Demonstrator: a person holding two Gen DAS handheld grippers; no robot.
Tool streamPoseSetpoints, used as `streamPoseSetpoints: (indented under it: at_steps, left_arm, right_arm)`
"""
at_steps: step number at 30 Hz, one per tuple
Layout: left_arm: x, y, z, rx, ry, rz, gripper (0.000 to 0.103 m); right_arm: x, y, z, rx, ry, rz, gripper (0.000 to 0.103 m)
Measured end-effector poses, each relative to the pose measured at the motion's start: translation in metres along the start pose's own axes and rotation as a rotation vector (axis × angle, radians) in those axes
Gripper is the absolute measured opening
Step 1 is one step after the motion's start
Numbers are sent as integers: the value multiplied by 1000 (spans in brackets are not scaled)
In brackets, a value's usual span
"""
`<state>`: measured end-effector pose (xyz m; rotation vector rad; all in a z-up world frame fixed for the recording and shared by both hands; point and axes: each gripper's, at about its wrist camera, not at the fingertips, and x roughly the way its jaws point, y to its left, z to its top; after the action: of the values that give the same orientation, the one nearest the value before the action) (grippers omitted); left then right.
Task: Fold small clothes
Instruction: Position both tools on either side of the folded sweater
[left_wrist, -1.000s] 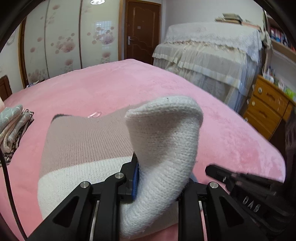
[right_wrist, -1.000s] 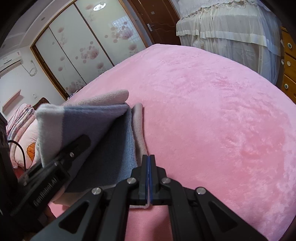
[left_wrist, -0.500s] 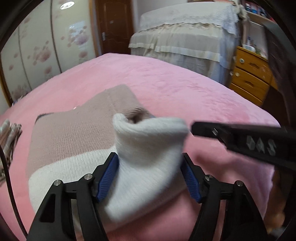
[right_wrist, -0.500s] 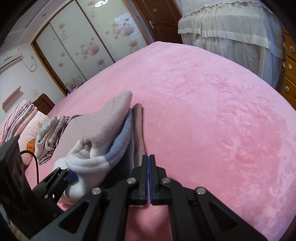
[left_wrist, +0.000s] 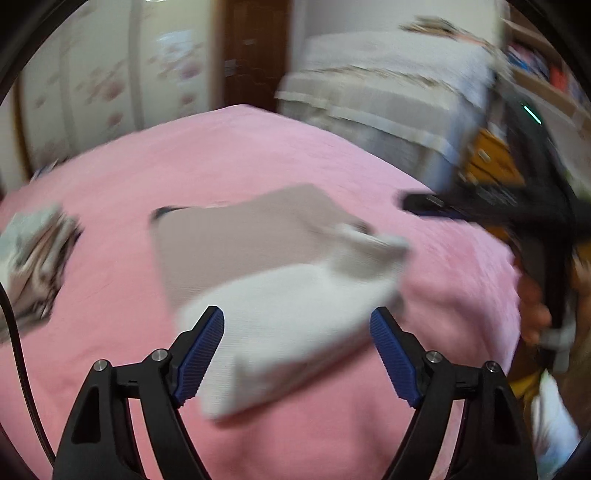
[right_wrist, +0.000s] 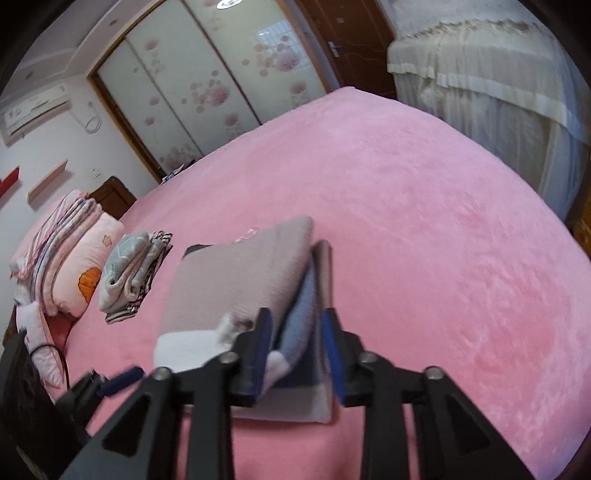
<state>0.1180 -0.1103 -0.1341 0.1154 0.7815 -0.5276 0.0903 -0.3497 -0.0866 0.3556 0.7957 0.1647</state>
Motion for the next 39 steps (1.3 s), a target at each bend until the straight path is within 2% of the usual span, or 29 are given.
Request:
streamPoseSetpoints:
  at_steps: [1, 3, 5, 7, 9, 11, 13, 15, 18, 21, 26, 31, 35, 39]
  left_arm:
    - [-1, 17, 3, -57, -8, 9, 81]
    - [0, 48, 6, -167, -13, 40, 81]
    - [6, 82, 9, -296, -10, 49, 81]
    - [14, 101, 10, -386, 1, 54, 81]
    - [23, 110, 8, -423, 19, 68, 81]
    - [32, 114, 6, -433, 37, 84, 81]
    - [40, 112, 7, -433, 50, 80, 81]
    - [48, 112, 8, -426, 58, 71, 81]
    - [58, 103, 12, -405, 65, 77, 81]
    - [67, 93, 13, -375, 76, 92, 81]
    - [80, 80, 1, -323, 101, 112, 82]
    - [86, 84, -15, -351, 91, 95, 92]
    - [90, 91, -22, -397, 86, 51, 93]
    - [89, 94, -20, -395, 88, 50, 93]
  right_arm:
    - [2, 6, 3, -13, 9, 8, 39]
    - [7, 16, 6, -31, 26, 14, 54]
    - [12, 24, 7, -51, 35, 12, 56]
    - [19, 33, 6, -86, 54, 2, 56]
    - [24, 44, 1, -134, 66, -10, 56]
    - [28, 52, -3, -180, 74, -31, 56]
    - [33, 59, -9, -235, 91, -60, 49]
    - [39, 60, -15, -263, 128, -66, 18]
    - [40, 52, -21, -256, 146, -86, 11]
    - [37, 36, -28, -223, 145, -124, 9]
    - [43, 6, -46, -114, 184, -117, 8]
    - [58, -9, -71, -69, 180, -131, 8]
    - [61, -20, -75, -6, 159, -101, 9]
    - [58, -14, -74, -39, 157, -112, 9]
